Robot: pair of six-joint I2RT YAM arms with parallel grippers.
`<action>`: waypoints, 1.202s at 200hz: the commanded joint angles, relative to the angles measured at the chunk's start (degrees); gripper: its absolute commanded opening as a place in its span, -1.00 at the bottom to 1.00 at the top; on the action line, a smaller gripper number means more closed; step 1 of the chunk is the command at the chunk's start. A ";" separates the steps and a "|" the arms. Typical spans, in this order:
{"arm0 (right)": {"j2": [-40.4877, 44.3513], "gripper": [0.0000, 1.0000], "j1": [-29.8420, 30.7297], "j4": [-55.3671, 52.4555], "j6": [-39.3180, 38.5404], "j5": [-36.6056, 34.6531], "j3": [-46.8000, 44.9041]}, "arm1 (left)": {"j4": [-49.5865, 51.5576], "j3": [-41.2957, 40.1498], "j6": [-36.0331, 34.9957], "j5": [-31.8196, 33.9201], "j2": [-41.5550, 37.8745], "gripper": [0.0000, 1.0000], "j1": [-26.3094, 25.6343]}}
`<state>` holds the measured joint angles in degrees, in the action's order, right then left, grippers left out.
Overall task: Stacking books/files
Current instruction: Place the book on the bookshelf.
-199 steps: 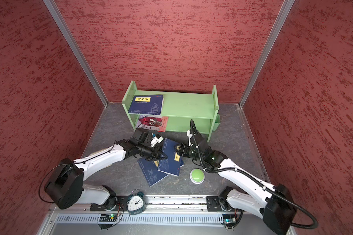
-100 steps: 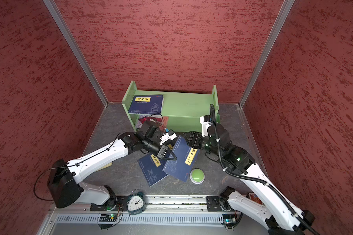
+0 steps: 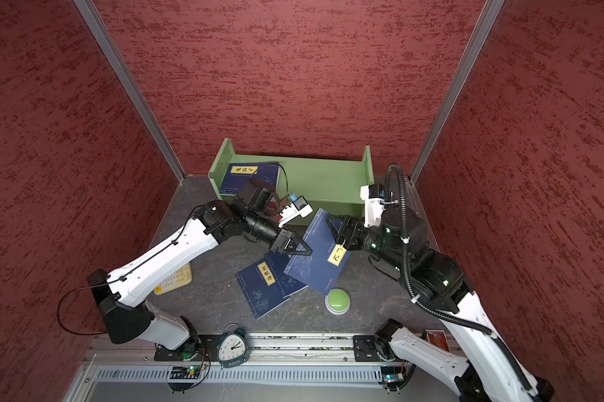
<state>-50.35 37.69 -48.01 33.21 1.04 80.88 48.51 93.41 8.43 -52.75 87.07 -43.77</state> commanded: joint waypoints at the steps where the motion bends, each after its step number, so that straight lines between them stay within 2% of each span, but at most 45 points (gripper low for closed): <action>1: 0.81 0.38 -0.16 -2.66 -1.89 -2.27 2.72 | -3.93 3.04 1.70 -2.52 0.91 -0.96 3.93; 47: -1.13 0.41 -0.16 2.43 -1.62 2.41 2.32 | -13.97 7.32 9.28 -2.76 1.17 -0.95 12.65; 104: -4.47 0.41 -0.16 19.63 3.12 13.46 -3.39 | -18.08 11.85 12.87 8.58 0.32 -0.94 19.60; 126: -7.20 0.42 -0.19 26.92 6.35 16.94 -6.19 | -19.92 11.77 17.27 11.38 0.30 -0.95 22.15; 170: -10.93 0.42 -0.16 53.89 19.03 20.63 -17.11 | -25.40 9.16 29.81 10.75 -0.12 -0.96 28.29; 202: -14.89 0.39 -0.03 63.42 22.82 18.75 -20.20 | -29.16 5.54 36.83 9.60 -1.39 -0.96 30.87; 240: -21.23 0.38 0.28 75.37 27.61 19.83 -21.05 | -33.15 1.63 45.35 8.54 -2.03 -0.97 32.30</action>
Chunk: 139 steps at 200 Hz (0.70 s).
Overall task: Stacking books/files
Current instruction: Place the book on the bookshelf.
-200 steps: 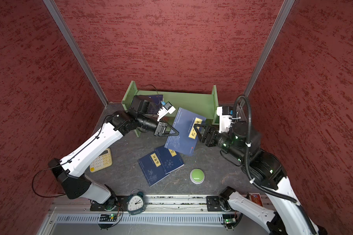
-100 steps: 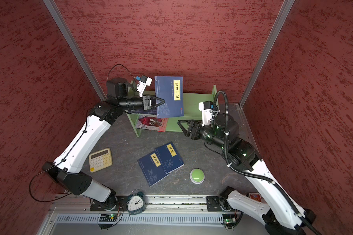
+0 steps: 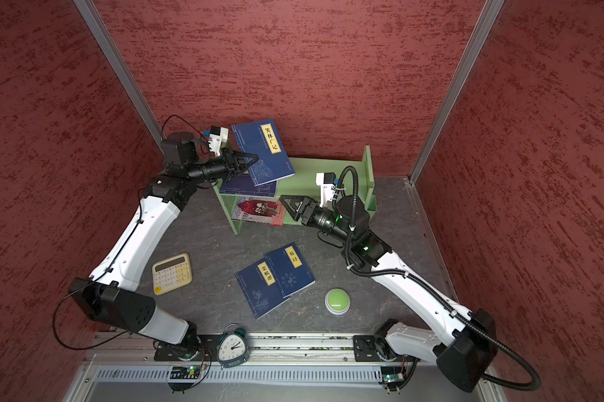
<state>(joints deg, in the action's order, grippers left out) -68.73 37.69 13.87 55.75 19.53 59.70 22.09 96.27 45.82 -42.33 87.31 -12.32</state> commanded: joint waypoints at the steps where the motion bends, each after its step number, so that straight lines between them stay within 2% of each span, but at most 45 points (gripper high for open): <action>1: -3.05 0.38 0.28 13.70 5.16 1.45 0.19 | -6.89 -1.33 8.31 -1.97 -2.25 -0.97 0.91; 25: -5.98 0.37 0.36 17.69 6.52 1.67 1.33 | -13.50 -4.69 18.84 -5.30 -2.01 -0.99 2.41; 38: -7.21 0.37 0.36 18.51 6.91 1.30 2.17 | -16.06 -5.91 21.97 -5.83 -2.31 -0.99 2.78; 139: -16.20 0.35 0.36 22.32 8.24 1.26 7.86 | -17.08 -7.48 23.56 -6.75 -4.05 -0.95 1.16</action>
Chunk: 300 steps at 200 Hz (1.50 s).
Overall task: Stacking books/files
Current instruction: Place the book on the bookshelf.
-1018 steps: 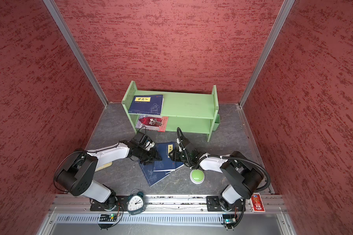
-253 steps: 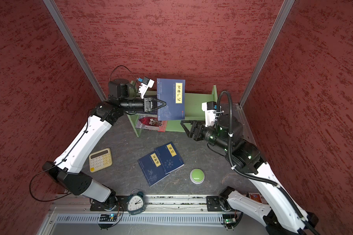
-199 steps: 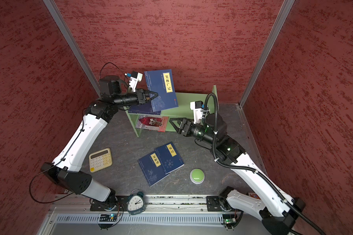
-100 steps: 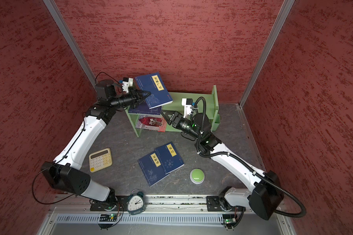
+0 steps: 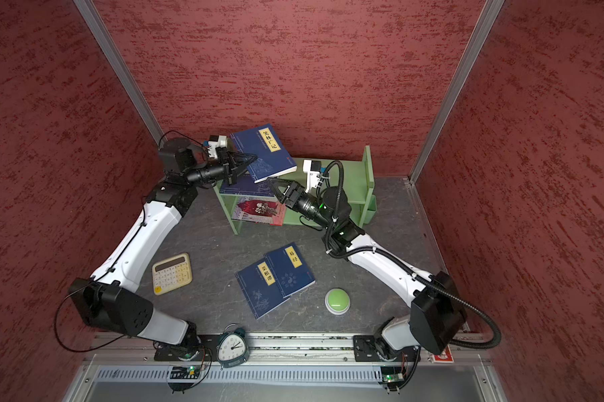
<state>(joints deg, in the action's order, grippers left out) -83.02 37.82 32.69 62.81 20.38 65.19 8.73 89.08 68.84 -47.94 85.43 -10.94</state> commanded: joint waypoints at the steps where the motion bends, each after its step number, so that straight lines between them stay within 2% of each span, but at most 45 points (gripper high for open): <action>1: -1.98 0.35 0.23 3.47 1.14 0.38 2.43 | -3.72 -0.30 0.57 -1.16 -2.18 -0.95 -0.22; 53: -4.19 0.27 0.15 4.17 1.27 -1.78 3.93 | -4.22 -2.13 0.25 -1.35 -3.20 -0.94 -1.35; 107: -5.75 -0.06 0.06 5.58 1.78 -2.36 5.87 | -2.24 -4.29 -2.04 -1.65 -4.40 -0.94 -1.54; 130: -5.68 -0.31 -0.03 5.82 1.88 -2.12 5.78 | -2.05 -4.79 -2.17 -1.71 -4.58 -0.94 -1.54; 146: -5.49 -0.58 -0.30 5.63 1.83 -1.75 5.57 | -1.67 -4.88 -2.39 -1.64 -4.72 -0.92 -1.54; 165: -5.07 -0.74 -0.81 3.94 1.80 -1.24 5.61 | -1.23 -4.97 -2.85 -1.71 -4.69 -0.89 -1.54; 193: -4.61 -0.80 -1.60 0.95 0.89 0.30 6.56 | 1.00 -4.94 -4.92 -2.33 -4.97 -0.49 -1.15; 215: -4.43 -0.81 -2.55 -3.02 -0.15 2.08 8.28 | 4.09 -4.94 -8.11 -2.19 -5.87 0.04 -0.39; 230: -4.34 -0.81 -3.33 -6.04 -1.20 3.80 9.85 | 6.98 -4.79 -10.64 -1.86 -6.65 0.26 0.58; 253: -4.68 -0.82 -4.71 -13.82 -4.04 7.42 13.89 | 11.29 -4.78 -13.72 -1.91 -8.20 0.41 2.89; 300: -8.03 -0.78 -7.98 -36.42 -13.10 17.91 25.78 | 14.71 -4.47 -18.98 -5.61 -11.27 0.48 7.79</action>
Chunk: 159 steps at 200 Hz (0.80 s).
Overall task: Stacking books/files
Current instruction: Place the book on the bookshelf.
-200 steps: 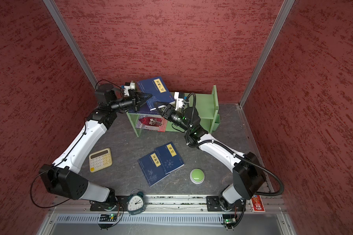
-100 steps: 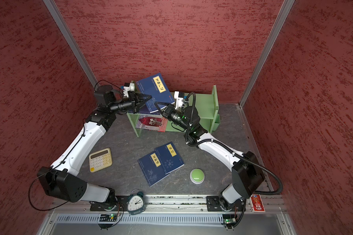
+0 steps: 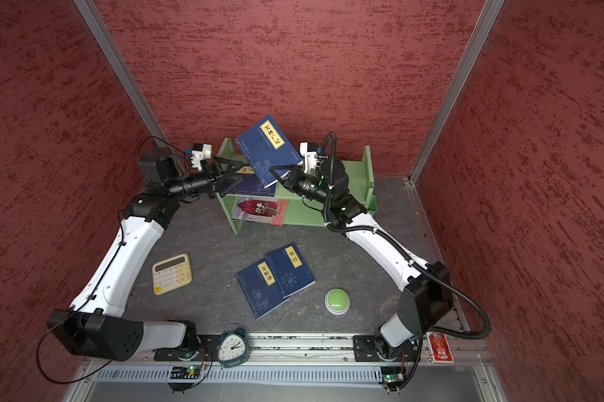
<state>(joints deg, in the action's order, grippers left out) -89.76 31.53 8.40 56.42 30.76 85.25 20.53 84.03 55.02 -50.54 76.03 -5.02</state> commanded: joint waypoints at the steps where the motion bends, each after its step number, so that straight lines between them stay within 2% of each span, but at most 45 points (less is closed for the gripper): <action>1: -1.39 -0.78 -1.76 -12.64 -6.92 7.72 5.98 | 2.92 0.68 -5.31 -3.08 -1.90 0.48 1.95; 21: -3.38 -0.70 -3.54 -21.71 -11.20 12.39 10.93 | 3.80 1.74 -7.97 -4.63 -2.51 0.50 3.20; 54: -5.09 -0.74 -6.12 -31.36 -17.45 15.17 15.92 | 3.77 3.19 -10.71 -5.00 -3.30 0.53 4.56; 159: -13.70 -0.78 -7.54 -35.47 -23.25 25.08 22.59 | 0.74 4.48 -9.34 -3.95 -0.72 0.55 5.05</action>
<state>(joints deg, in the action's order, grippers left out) -102.35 24.25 -26.61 36.58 51.29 103.83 22.83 87.26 46.44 -54.15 74.72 -0.43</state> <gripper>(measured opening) 0.122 0.773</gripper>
